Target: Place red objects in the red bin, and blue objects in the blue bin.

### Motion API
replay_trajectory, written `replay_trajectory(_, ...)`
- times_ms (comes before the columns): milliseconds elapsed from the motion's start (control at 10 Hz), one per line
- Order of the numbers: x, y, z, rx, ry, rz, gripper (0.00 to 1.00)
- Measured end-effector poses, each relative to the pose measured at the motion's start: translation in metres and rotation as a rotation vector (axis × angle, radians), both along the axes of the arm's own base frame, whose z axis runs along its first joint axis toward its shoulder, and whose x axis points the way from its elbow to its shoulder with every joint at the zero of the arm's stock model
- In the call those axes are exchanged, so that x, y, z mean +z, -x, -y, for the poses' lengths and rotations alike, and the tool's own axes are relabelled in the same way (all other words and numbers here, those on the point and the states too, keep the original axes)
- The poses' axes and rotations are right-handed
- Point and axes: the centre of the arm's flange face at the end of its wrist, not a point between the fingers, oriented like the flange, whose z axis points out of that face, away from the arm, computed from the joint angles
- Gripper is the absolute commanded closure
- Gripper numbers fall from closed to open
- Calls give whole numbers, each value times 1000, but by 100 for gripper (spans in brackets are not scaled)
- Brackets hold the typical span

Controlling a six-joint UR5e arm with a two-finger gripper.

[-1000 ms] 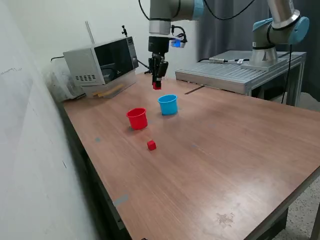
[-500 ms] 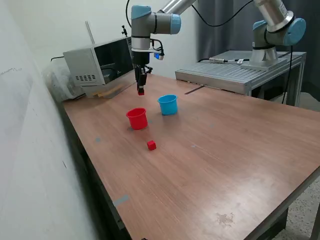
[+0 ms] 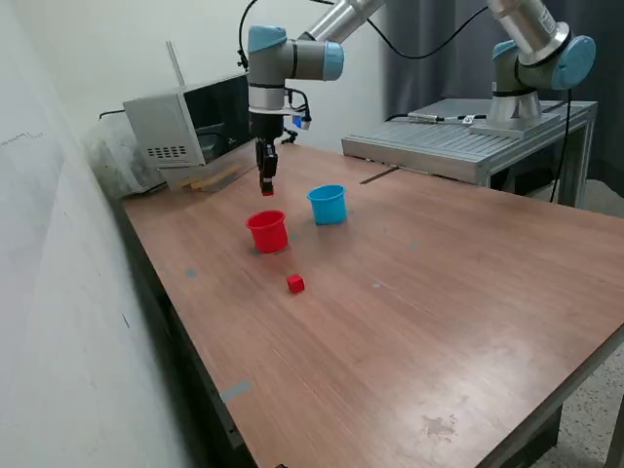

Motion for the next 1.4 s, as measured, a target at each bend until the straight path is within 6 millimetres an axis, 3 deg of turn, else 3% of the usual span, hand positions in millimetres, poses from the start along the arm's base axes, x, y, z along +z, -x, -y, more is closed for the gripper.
replay_trajectory(900,-12,7,4,15,37,-36,100)
replay_trajectory(1000,-13,7,4,15,38,-34,0)
replay_trajectory(1400,-13,6,4,13,39,-33,0)
